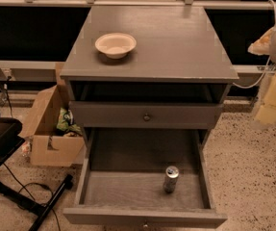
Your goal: Pick redbull can from middle drawer and place on counter
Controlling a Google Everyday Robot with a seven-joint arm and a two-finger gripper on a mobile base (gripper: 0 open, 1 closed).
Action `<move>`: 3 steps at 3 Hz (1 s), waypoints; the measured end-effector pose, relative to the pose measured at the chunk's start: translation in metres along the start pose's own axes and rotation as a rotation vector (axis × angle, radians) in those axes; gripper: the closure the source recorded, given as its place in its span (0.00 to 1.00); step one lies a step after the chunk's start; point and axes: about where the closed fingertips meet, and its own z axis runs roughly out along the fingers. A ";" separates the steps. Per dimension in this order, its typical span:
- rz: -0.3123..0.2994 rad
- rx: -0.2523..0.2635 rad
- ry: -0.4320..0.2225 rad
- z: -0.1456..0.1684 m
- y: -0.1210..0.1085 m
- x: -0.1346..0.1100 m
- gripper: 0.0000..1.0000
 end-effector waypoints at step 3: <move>0.078 -0.034 -0.095 0.052 0.019 0.021 0.00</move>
Offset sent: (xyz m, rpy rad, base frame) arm -0.0104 -0.0111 -0.0336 0.0840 -0.0086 -0.0930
